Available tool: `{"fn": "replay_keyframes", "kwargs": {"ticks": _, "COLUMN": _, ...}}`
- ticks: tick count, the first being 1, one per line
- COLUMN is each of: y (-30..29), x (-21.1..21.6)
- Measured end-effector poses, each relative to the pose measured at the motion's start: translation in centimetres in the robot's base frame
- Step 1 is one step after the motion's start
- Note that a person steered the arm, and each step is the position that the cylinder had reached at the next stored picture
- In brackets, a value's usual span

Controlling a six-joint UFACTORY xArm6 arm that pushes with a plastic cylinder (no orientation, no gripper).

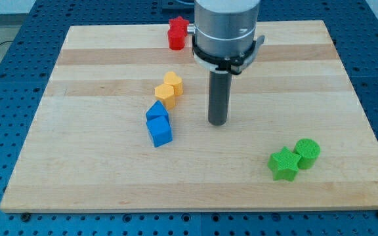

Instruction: Move the group of red blocks towards the yellow blocks

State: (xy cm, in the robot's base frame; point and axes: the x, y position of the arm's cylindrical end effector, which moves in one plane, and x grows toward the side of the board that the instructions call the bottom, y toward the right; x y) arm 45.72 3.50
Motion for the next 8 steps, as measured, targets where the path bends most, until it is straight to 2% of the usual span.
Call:
{"fn": "replay_keyframes", "kwargs": {"ticks": 3, "y": 4.5, "x": -16.1}}
{"fn": "replay_keyframes", "kwargs": {"ticks": 5, "y": 4.5, "x": -26.5}}
{"fn": "replay_keyframes", "kwargs": {"ticks": 6, "y": 1.5, "x": -26.5}}
{"fn": "replay_keyframes", "kwargs": {"ticks": 7, "y": -4.0, "x": -26.5}}
{"fn": "replay_keyframes", "kwargs": {"ticks": 8, "y": -6.4, "x": -26.5}}
